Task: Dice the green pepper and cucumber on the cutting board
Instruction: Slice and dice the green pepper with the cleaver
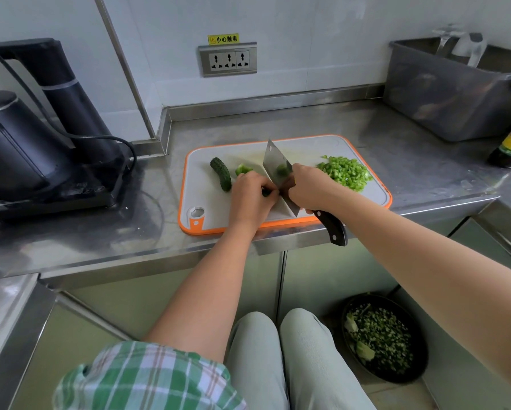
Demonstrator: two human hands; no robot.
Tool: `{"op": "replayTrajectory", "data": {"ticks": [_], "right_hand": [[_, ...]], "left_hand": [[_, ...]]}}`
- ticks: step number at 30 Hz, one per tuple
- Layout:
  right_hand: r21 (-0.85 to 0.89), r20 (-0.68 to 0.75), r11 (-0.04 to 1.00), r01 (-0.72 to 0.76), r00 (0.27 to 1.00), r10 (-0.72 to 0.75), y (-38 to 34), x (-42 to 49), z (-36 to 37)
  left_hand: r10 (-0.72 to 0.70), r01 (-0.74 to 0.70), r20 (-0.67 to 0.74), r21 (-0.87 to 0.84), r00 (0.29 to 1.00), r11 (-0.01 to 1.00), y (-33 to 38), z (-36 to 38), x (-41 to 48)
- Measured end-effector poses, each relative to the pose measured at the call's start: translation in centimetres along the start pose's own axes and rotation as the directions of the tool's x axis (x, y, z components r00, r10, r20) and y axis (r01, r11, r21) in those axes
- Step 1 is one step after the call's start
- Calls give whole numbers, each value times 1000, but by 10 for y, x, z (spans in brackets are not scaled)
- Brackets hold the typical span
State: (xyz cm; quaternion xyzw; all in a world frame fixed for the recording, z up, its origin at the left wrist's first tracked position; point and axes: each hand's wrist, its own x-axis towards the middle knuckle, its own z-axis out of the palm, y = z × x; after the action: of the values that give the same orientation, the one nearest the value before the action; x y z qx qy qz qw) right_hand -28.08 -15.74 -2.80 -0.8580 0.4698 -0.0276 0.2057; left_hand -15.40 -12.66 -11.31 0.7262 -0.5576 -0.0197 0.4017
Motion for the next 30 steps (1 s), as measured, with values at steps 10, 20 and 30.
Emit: {"op": "replayTrajectory", "data": {"ticks": [10,20,30], "right_hand": [[94,-64,994,-46,997,52,13,7,3],[73,-32,997,4,999,-2,6,-1,-1],[36,-37,999,-30,999,32,7,7,3]], "left_hand": [[4,-3,-7,6,1000,1000,2,-1,-2],[-35,35,-1,46,999,998,1,1,1],[10,-10,9,26,1000,1000,-1,0,0]]}}
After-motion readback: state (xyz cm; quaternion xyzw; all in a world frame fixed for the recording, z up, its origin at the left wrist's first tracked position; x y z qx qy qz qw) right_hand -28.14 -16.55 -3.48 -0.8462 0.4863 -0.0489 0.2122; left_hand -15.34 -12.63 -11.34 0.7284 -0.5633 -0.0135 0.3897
